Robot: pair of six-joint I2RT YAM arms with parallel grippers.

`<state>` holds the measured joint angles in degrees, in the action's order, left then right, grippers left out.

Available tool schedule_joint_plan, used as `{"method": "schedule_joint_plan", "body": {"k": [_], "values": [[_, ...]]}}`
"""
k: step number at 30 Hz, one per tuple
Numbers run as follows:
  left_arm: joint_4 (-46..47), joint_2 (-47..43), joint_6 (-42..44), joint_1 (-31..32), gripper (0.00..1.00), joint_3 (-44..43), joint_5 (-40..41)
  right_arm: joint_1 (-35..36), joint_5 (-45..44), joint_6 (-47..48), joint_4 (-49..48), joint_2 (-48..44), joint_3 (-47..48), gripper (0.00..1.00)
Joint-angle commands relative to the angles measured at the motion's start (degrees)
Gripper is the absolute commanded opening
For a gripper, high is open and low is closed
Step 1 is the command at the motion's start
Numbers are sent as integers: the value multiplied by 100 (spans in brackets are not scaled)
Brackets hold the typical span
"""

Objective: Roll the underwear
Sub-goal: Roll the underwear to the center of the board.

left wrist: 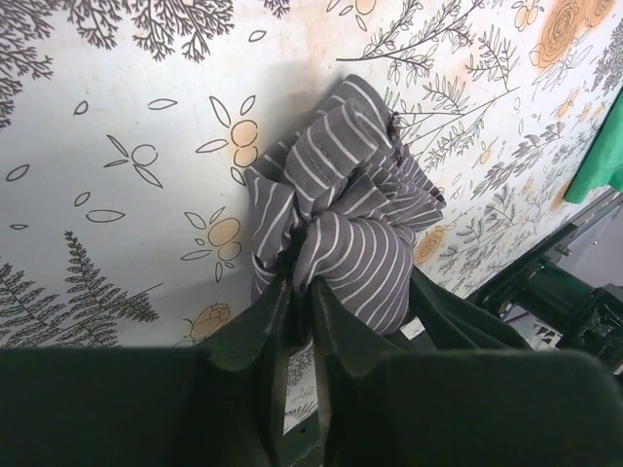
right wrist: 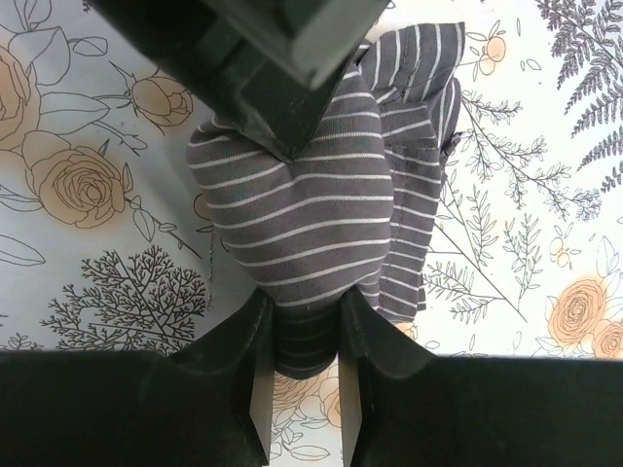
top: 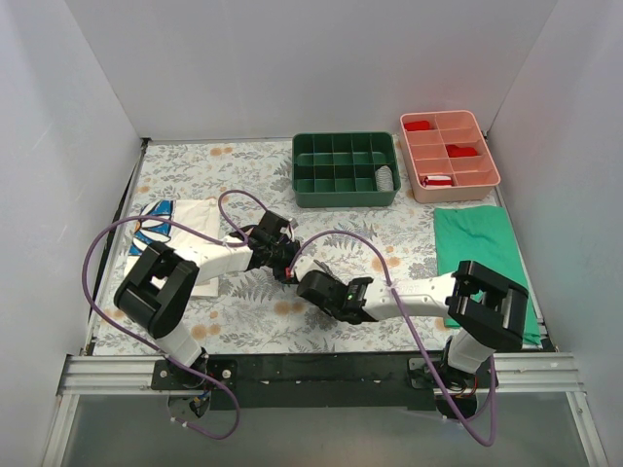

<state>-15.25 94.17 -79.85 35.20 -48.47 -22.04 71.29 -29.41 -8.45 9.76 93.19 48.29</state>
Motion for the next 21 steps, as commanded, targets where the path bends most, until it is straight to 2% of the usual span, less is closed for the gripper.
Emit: {"method": "schedule_joint_plan", "body": {"k": [1, 2, 4, 12, 21], "values": [[-444, -170, 111, 40, 16, 109, 621, 34, 1411, -561, -158, 367, -408, 7], [-453, -232, 84, 40, 17, 109, 692, 26, 1490, -561, -176, 358, -408, 7], [-444, -399, 49, 22, 28, 92, 806, -1, 1797, -597, -202, 297, -417, 6], [-436, -777, -144, -127, 34, 92, 1281, -386, 3158, -1080, -852, 112, -654, 6], [-278, -1462, -285, -294, 56, 364, 1510, -817, 3959, -1194, -923, 147, -672, 7]]}}
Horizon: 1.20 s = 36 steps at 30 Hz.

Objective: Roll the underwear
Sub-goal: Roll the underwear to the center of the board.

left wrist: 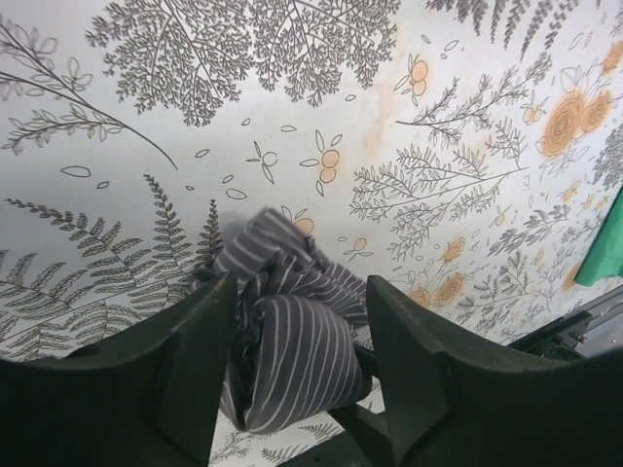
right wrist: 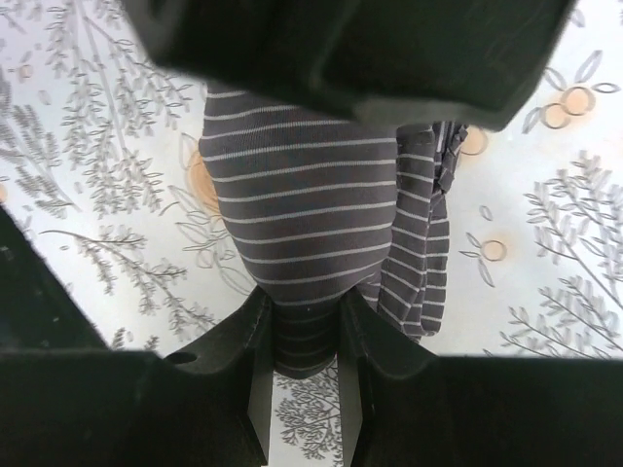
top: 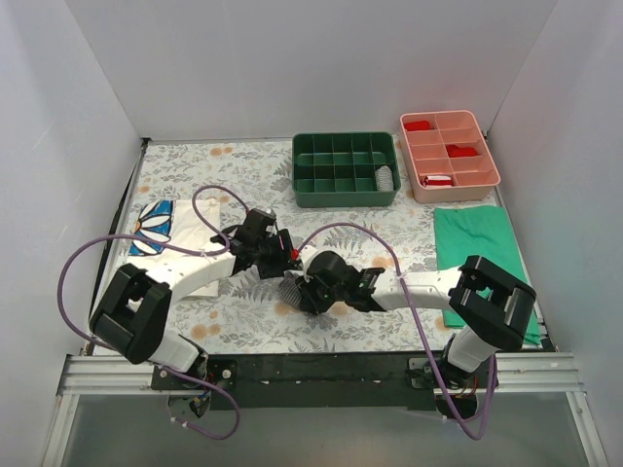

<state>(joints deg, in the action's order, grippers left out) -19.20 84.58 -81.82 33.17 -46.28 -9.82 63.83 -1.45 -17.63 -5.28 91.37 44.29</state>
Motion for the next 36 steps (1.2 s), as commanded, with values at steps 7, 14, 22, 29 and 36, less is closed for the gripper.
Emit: {"method": "schedule_joint_plan", "body": {"k": [7, 14, 22, 29, 36], "values": [[92, -1118, -176, -223, 59, 426, 516, -284, 1393, -153, 800, 407, -114, 7], [223, -2260, -422, -267, 63, 1338, 710, -565, 1999, -171, 862, 671, 79, 7], [716, -3236, -703, -267, 64, 2378, 87, -943, 2939, -118, 1081, 944, 404, 7], [1295, -3606, -677, -267, 64, 2799, -432, -1391, 3773, -224, 1108, 1189, 475, 7], [2200, -3439, -703, -258, 63, 3309, -854, -1470, 3916, -101, 1354, 1488, 677, 8]]}}
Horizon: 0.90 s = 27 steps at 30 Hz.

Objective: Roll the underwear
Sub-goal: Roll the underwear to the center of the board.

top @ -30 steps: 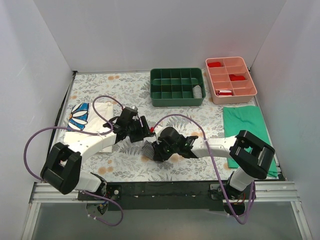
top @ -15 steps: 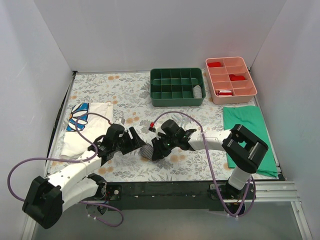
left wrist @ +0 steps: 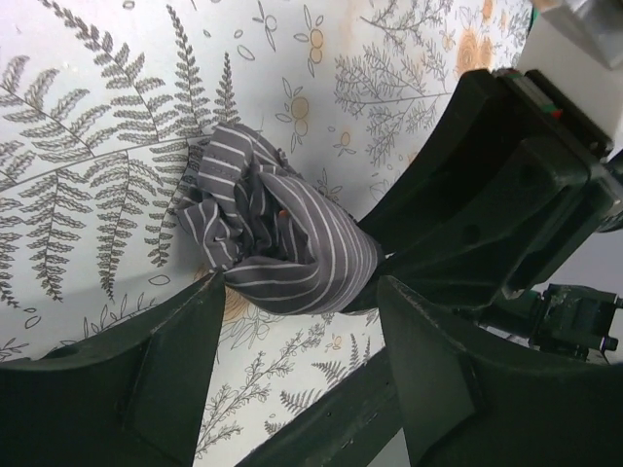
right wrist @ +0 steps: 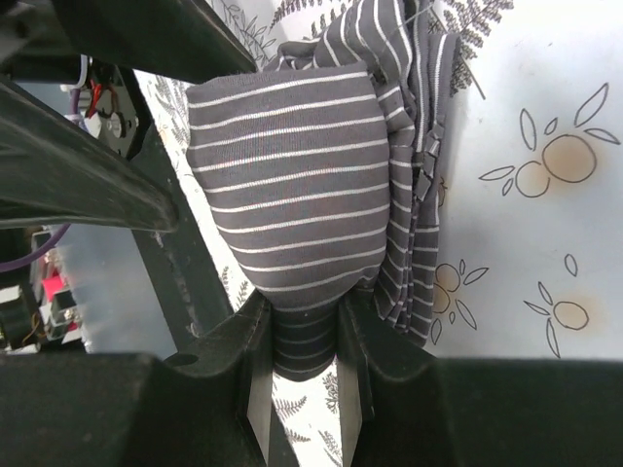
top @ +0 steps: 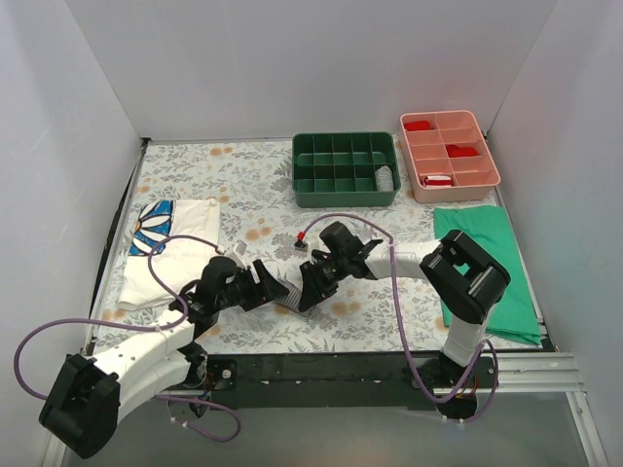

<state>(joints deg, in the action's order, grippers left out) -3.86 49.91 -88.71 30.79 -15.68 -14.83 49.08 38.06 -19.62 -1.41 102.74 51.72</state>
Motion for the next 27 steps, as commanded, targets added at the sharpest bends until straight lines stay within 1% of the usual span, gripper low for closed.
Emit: {"method": "schedule_joint_plan", "body": {"k": [1, 9, 18, 24, 27], "values": [[693, 36, -24, -20, 62, 311, -354, -4, -36, 90, 976, 352, -49, 8], [1053, 80, 2, -20, 61, 636, -310, -65, 122, 54, 994, 519, 39, 8], [1756, 405, 64, -20, 65, 724, -240, -83, 403, 186, 1204, 809, 206, 9], [2064, 695, 29, -20, 60, 882, -371, -162, 562, 142, 1205, 949, 233, 10], [2135, 748, 29, -20, 52, 953, -310, -179, 641, 63, 1178, 1020, 233, 11]]}}
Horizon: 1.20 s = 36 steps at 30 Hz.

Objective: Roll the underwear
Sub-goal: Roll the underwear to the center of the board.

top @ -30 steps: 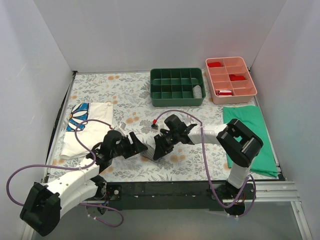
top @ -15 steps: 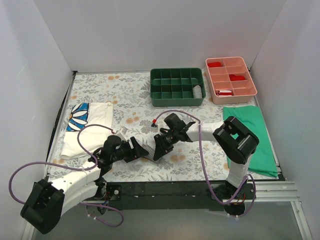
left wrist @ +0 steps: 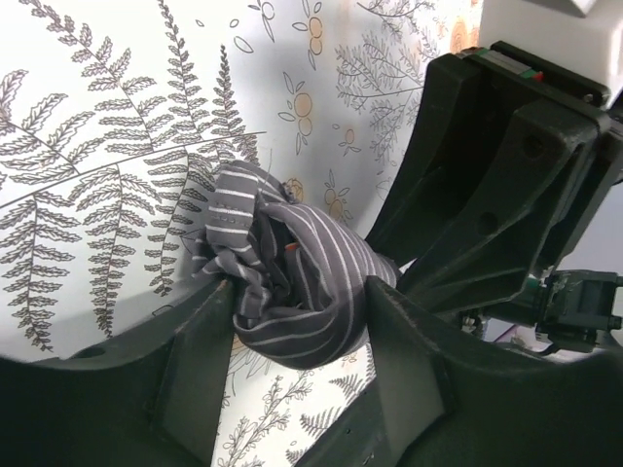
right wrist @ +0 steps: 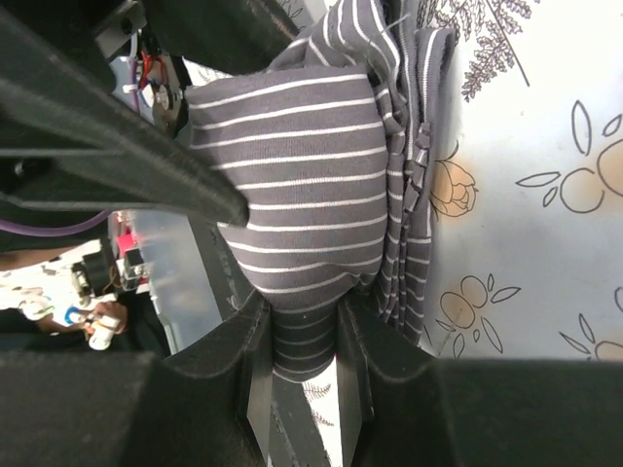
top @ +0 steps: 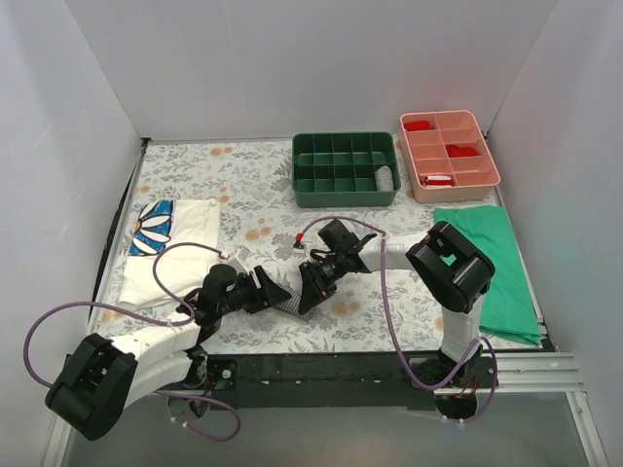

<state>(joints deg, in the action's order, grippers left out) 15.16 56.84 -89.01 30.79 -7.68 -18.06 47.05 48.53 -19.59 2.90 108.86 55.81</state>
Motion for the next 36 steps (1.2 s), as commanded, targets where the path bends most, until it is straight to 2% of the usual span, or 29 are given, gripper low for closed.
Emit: {"method": "schedule_joint_plan", "body": {"k": [1, 3, 4, 7, 8, 12, 13, 18, 24, 31, 36], "values": [[233, 73, 59, -20, 46, 162, 22, 24, -397, 26, 748, 425, -176, 11], [225, 90, 59, -20, 40, 153, 66, 15, -301, -9, 730, 487, -167, 12], [207, 91, 59, -20, 32, 118, 84, 15, -274, -18, 713, 505, -158, 13], [41, 125, 103, -20, 20, -57, 163, 15, -239, -45, 747, 566, -132, 15], [-65, 187, 138, -20, 13, -110, 172, 15, -256, -53, 748, 584, -123, 16], [-486, 476, 226, -20, 1, -549, 268, 15, -344, -115, 607, 488, -202, 23], [-627, 556, 261, -20, 0, -663, 347, 15, -353, -132, 546, 444, -237, 25], [-1681, 1118, 402, 33, 0, -1357, 602, 15, -1257, -211, 431, -188, -404, 48], [-2754, 1953, 674, 217, 0, -2360, 892, 129, -2628, -177, 404, -1331, -747, 58], [-3221, 2542, 727, 656, 0, -3028, 1112, 559, -4683, 52, 739, -2395, -940, 61], [-3309, 2744, 771, 789, 0, -3134, 1156, 840, -5678, 166, 861, -2975, -1020, 61]]}}
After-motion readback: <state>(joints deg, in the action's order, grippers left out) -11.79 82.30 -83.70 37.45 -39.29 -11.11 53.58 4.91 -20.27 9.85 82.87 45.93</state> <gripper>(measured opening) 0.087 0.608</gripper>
